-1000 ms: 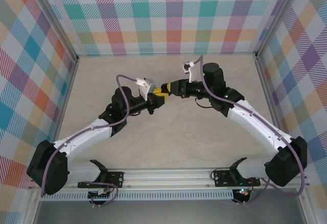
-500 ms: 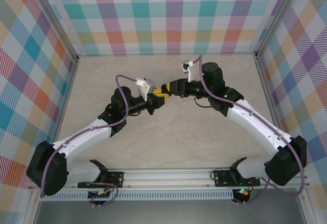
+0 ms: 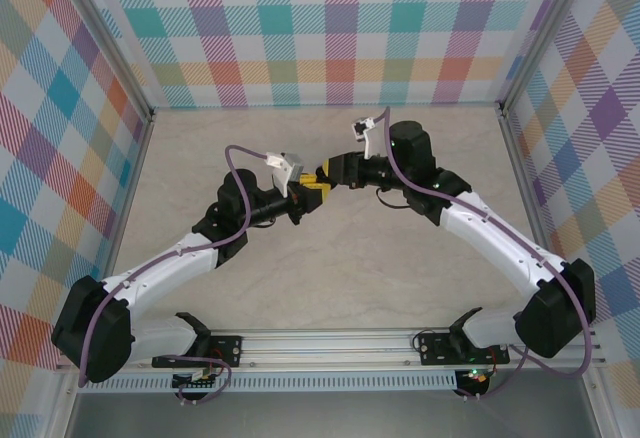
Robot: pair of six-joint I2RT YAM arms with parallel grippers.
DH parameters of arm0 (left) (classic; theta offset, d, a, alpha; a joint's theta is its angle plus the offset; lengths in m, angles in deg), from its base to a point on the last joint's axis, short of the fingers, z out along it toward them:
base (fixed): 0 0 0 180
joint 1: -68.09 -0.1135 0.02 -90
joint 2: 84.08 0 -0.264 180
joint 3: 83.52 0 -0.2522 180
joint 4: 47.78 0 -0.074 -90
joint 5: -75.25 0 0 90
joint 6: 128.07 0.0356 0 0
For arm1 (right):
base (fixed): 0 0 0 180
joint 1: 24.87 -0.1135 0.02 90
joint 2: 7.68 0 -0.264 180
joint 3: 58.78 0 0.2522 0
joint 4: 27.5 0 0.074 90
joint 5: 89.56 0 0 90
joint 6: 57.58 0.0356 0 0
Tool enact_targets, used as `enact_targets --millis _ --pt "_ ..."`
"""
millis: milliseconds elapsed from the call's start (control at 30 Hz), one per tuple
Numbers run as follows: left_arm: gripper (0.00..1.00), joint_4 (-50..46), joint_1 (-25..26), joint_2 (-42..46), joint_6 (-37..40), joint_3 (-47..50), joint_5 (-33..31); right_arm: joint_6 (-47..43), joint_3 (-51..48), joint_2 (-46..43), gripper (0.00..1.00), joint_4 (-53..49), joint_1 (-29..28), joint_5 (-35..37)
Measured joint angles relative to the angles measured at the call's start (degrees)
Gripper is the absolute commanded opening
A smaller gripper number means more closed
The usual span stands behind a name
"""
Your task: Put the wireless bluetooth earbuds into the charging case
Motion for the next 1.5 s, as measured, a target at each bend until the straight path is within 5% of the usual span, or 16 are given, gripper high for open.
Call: enact_targets --millis 1500 --pt "0.20 -4.6 0.0 0.9 2.1 -0.7 -3.4 -3.1 0.0 -0.7 0.28 -3.9 -0.3 1.0"
